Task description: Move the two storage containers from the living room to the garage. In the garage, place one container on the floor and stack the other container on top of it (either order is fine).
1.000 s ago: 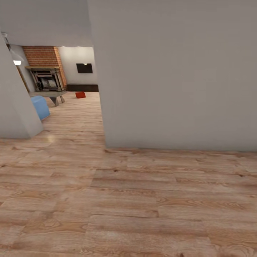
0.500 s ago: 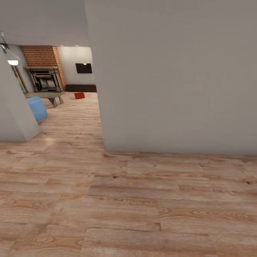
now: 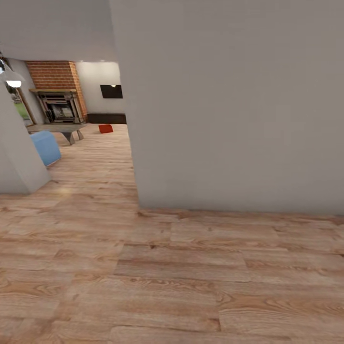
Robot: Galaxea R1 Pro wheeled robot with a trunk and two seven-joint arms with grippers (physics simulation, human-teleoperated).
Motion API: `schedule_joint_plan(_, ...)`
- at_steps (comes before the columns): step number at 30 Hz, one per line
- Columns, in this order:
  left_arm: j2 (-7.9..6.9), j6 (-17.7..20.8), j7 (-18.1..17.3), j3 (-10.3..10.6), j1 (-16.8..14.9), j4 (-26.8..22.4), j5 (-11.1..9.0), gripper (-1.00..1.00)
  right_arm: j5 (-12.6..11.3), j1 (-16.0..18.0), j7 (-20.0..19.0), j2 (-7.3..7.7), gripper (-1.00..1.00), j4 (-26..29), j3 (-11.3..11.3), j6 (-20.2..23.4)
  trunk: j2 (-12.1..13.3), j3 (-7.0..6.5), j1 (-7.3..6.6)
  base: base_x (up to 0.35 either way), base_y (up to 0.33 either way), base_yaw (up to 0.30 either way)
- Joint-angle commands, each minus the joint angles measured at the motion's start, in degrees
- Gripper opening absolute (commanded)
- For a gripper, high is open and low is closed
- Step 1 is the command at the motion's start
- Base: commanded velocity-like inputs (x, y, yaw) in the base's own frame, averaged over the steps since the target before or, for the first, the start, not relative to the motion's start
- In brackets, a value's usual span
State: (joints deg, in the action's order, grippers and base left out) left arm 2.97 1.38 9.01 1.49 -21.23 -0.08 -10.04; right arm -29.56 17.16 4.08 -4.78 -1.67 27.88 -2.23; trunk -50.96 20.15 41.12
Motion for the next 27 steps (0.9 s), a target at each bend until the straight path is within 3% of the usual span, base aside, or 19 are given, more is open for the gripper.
schedule_joint_plan(1, 0.02, 0.15, 0.17, 0.18, -0.04, -0.01, -0.43, 1.00, -0.50, 0.07, 0.05, -0.05, 1.00, -0.17, 0.49, -0.26, -0.04, 0.06, 0.04, 0.323, 0.000, 0.138)
schedule_joint_plan(27, 0.02, 0.15, 0.18, 0.18, -0.04, -0.01, -0.43, 1.00, -0.50, 0.07, 0.05, 0.03, 1.00, -0.17, 0.51, -0.26, -0.04, 0.06, 0.04, 0.323, 0.000, 0.261)
